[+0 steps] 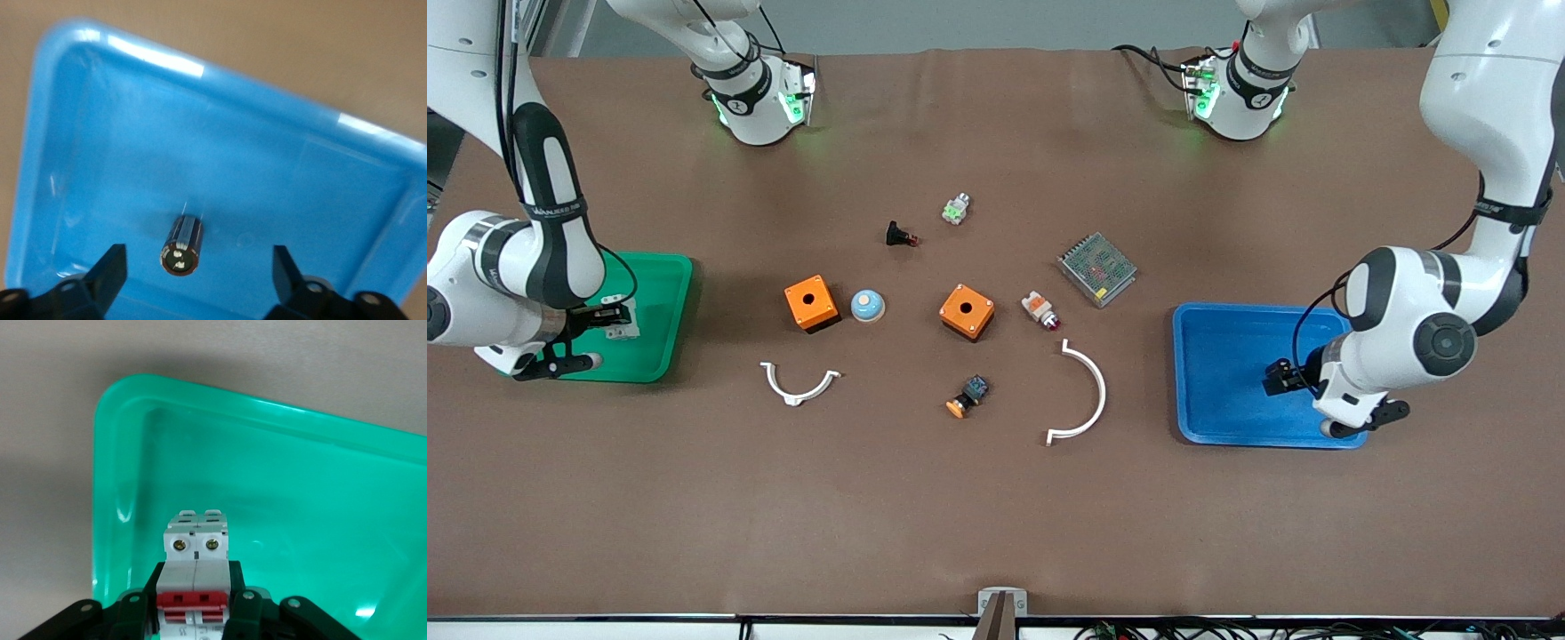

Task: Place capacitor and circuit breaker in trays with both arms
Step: 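Release the capacitor into the blue tray and lift the left gripper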

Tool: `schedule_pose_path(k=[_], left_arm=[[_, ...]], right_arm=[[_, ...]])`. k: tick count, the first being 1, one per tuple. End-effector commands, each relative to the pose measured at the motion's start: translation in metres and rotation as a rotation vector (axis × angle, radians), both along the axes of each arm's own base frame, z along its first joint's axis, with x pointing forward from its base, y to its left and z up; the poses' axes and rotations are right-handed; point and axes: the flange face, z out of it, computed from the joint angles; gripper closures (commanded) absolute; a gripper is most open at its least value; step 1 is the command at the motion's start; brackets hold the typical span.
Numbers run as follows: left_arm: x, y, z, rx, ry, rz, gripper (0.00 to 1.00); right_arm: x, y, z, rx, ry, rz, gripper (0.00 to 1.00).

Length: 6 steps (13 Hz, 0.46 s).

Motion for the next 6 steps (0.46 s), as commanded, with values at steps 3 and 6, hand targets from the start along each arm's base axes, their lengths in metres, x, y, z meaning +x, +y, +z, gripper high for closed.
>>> schedule_pose_path(k=[3,6], left_arm=[[0.002,0.000,0.139,0.067,-0.169,-0.096,0.00],[-0.004,-0.009,0.216,0.087,-0.156,-0.107,0.00]], right_arm=[[-0.024,-0.014,-0.007,-0.001,-0.035,-0.006,0.89],[-0.027,-0.018,-0.011,0.003,-0.028,-0.015,0.89]])
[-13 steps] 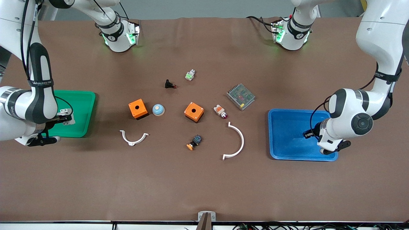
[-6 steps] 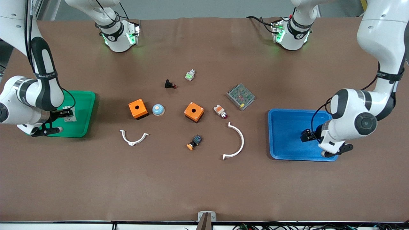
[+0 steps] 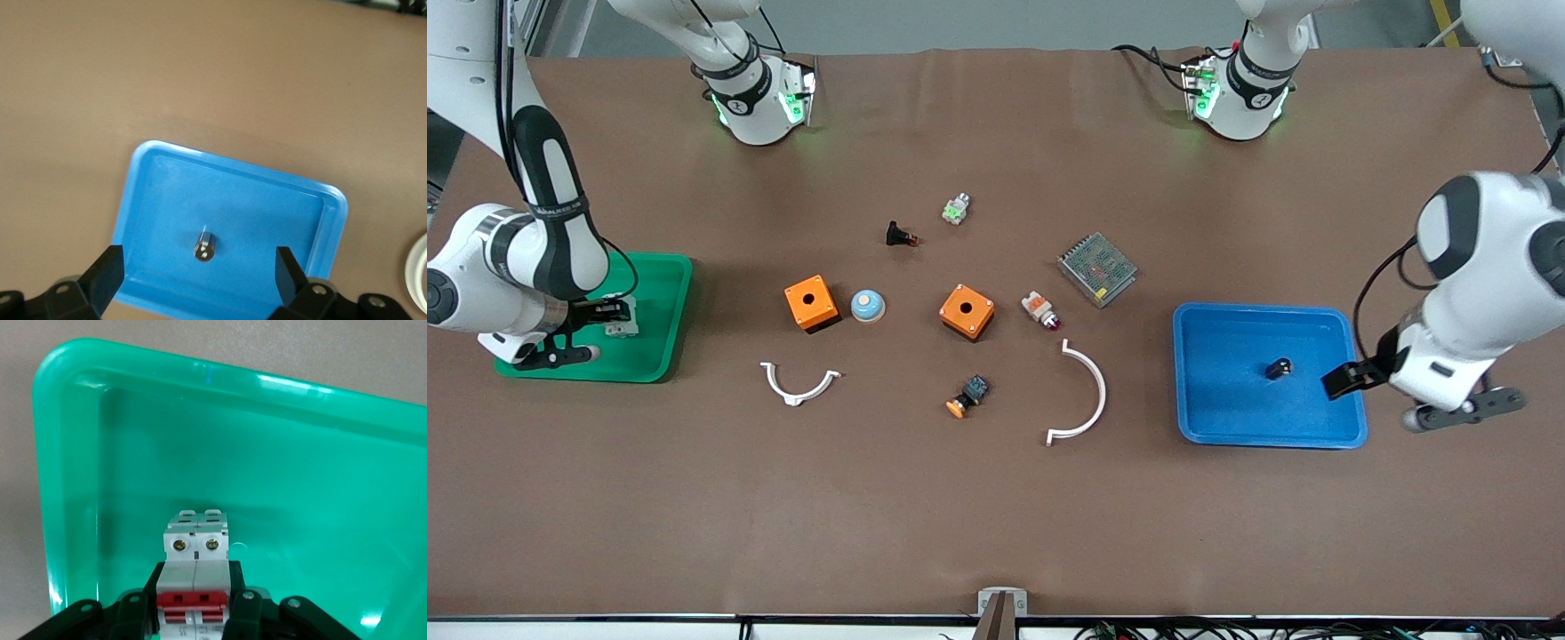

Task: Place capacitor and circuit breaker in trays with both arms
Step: 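Release the capacitor into the blue tray and lift the left gripper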

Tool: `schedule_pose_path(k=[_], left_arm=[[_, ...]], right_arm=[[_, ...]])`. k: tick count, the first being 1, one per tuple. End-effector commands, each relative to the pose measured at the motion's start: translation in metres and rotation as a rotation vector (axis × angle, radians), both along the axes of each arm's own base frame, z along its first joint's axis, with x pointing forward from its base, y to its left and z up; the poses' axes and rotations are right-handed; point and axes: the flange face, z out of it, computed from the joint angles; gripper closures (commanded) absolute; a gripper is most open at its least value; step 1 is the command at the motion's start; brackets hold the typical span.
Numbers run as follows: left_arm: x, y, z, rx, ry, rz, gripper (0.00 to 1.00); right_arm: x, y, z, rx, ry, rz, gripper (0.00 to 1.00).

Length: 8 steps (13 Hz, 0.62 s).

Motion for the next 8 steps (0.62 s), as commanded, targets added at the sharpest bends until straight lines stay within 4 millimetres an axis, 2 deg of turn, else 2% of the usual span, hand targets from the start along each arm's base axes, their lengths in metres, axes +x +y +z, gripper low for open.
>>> schedule_pose_path(k=[1,3,4,6,7,8], left_arm=[[-0.011,-0.012,0.067,0.032,0.019,-0.022,0.00],[-0.027,-0.021,0.107,0.036,-0.005,-0.026,0.00],[-0.036,-0.025,0.124,0.044,-0.018,-0.036,0.00],[-0.054,-0.032,0.151,0.053,-0.021,-0.069,0.00],[-0.064,-0.035,0.164,0.017,-0.022,-0.081,0.00],[-0.071,-0.034,0.173,-0.008,-0.021,-0.090,0.00]], right_arm=[[-0.008,-0.002,0.007,0.007,-0.011,0.010,0.88],[-0.011,-0.001,0.002,0.007,-0.008,0.010,0.85],[-0.010,0.000,0.002,0.007,-0.008,0.013,0.72],[-0.006,0.004,0.004,0.006,-0.011,0.020,0.18],[-0.006,0.003,0.006,0.008,-0.010,0.015,0.00],[-0.003,0.004,0.008,0.007,-0.013,0.019,0.00]])
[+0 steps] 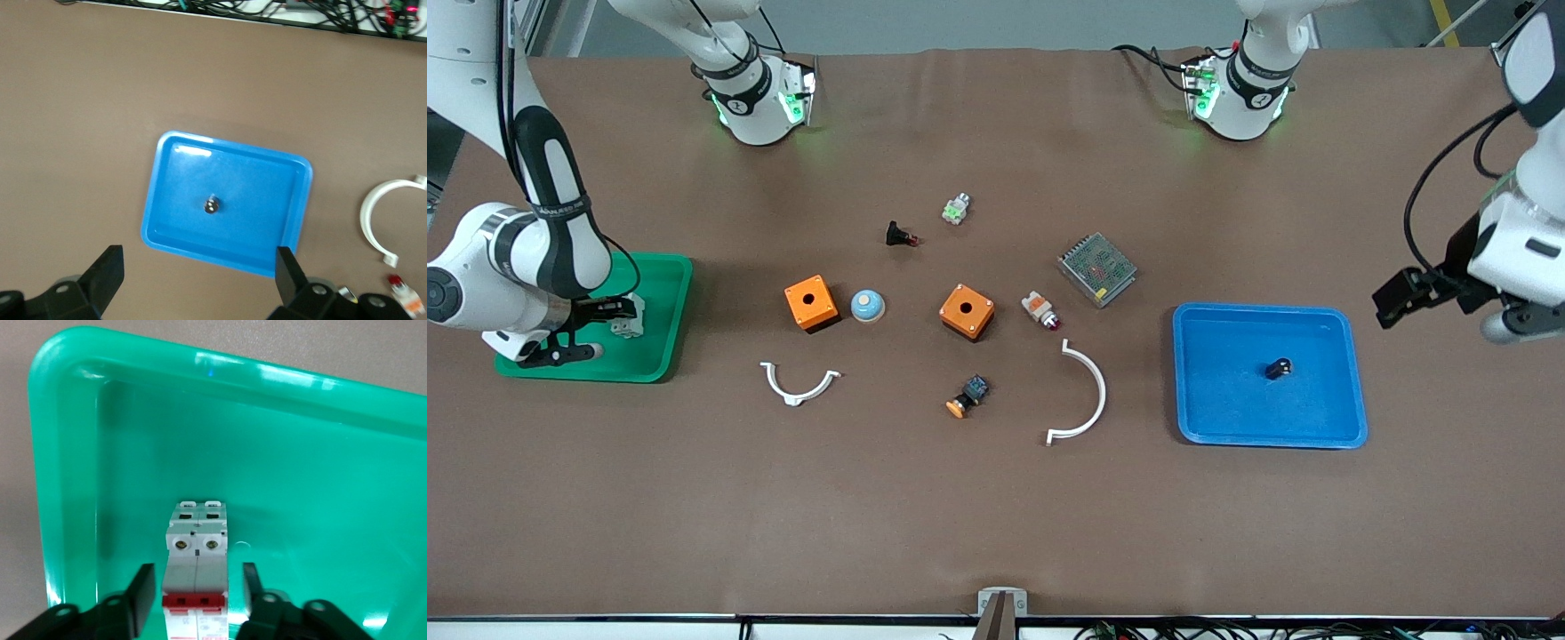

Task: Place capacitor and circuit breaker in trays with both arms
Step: 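Lower the breaker into the green tray and open the right gripper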

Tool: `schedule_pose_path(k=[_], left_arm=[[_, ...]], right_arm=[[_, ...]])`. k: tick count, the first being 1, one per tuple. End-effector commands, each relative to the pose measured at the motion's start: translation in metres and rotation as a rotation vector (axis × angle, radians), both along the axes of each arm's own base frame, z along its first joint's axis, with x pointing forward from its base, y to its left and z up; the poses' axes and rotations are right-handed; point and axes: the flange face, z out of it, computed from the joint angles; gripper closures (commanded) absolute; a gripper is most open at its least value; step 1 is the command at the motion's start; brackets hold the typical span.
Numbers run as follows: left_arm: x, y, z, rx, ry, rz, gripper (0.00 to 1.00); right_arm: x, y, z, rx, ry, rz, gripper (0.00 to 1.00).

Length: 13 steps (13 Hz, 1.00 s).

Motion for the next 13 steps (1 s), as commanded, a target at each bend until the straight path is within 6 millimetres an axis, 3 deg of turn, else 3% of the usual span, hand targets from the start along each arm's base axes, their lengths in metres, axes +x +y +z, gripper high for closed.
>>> schedule_pose_path(k=[1,3,6,9,11,13], left_arm=[[-0.024,0.004,0.028,-0.028,0.016,-0.054,0.00],[-0.040,0.010,0.045,-0.025,0.015,-0.071,0.00],[-0.062,0.000,0.045,-0.037,0.100,-0.090,0.00],[-0.080,0.006,0.038,-0.062,0.125,-0.082,0.00],[-0.087,0.006,0.036,-0.063,0.128,-0.080,0.00],[-0.095,0.000,0.036,-0.061,0.111,-0.091,0.00]], right_arm=[[0.005,0.002,0.019,0.003,-0.026,0.015,0.00],[0.019,0.010,0.056,0.032,-0.029,0.009,0.00],[0.062,0.045,0.142,0.103,-0.009,0.014,0.00],[0.098,0.104,0.231,0.074,-0.054,-0.002,0.00],[0.110,0.157,0.276,0.059,-0.107,0.015,0.00],[0.116,0.190,0.316,0.045,-0.169,-0.008,0.00]])
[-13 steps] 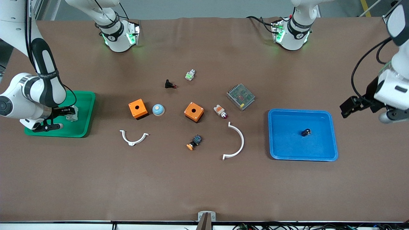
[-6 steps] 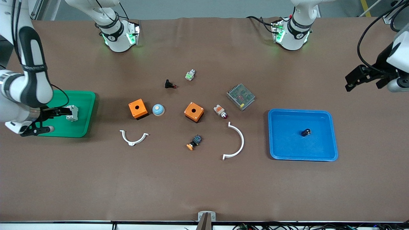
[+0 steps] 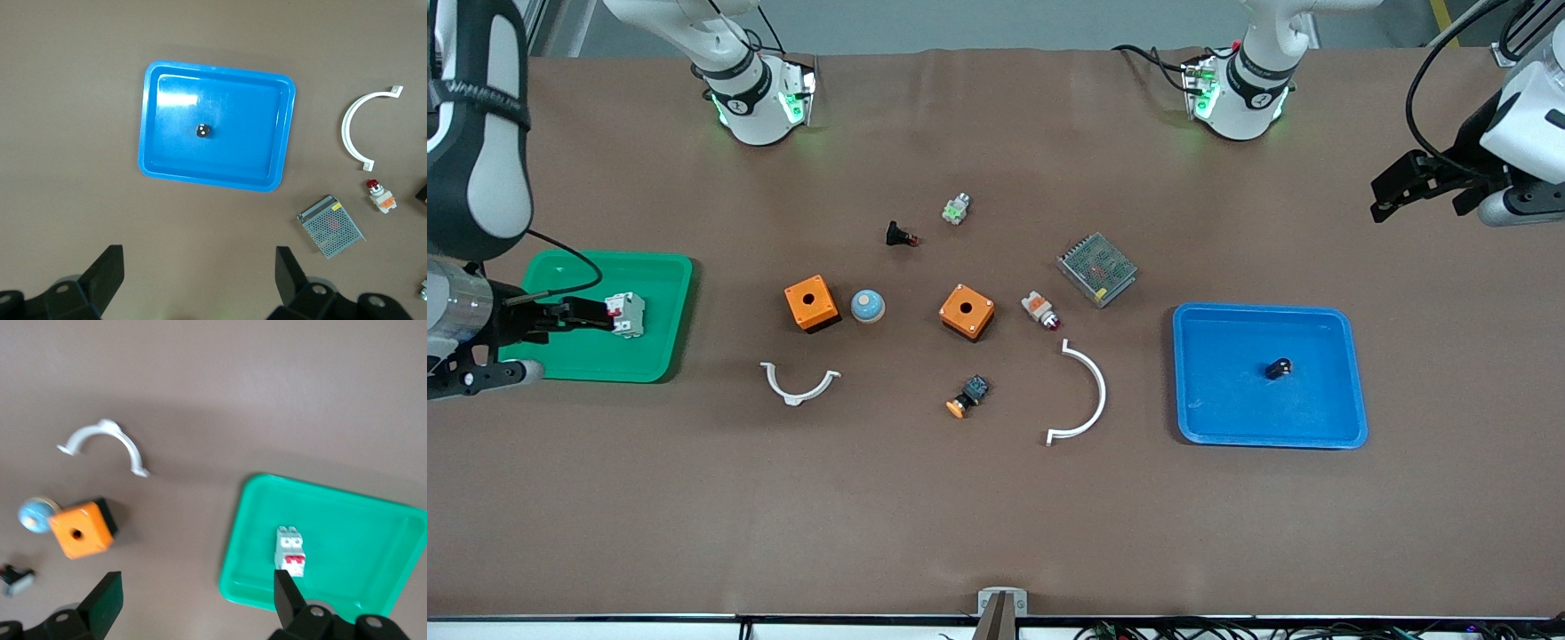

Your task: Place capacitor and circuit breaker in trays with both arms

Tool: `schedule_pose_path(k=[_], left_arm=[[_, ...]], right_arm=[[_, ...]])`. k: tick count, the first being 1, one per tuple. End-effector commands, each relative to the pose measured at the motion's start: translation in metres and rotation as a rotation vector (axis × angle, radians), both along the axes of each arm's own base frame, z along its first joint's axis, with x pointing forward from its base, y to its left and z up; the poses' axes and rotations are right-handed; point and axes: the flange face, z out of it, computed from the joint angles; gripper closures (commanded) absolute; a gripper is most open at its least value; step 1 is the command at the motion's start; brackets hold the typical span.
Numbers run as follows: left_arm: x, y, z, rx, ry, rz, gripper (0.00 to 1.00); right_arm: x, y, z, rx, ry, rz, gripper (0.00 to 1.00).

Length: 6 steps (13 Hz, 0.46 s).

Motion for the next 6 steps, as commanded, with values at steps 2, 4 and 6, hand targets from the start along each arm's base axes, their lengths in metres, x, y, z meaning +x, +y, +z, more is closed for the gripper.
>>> schedule_pose_path(k=[2,4,6], left_arm=[[-0.017,-0.007,0.003,-0.015,-0.015,-0.023,0.00],[-0.014,-0.004,0.007,-0.012,-0.023,-0.029,0.00],[-0.011,-0.007,0.013,0.002,-0.035,-0.048,0.00]], right_arm=[[0.001,0.046,0.050,-0.008,-0.014,-0.005,0.00],[0.004,0.045,0.081,-0.010,-0.087,0.010,0.00],[-0.007,0.050,0.107,0.008,-0.126,-0.001,0.00]])
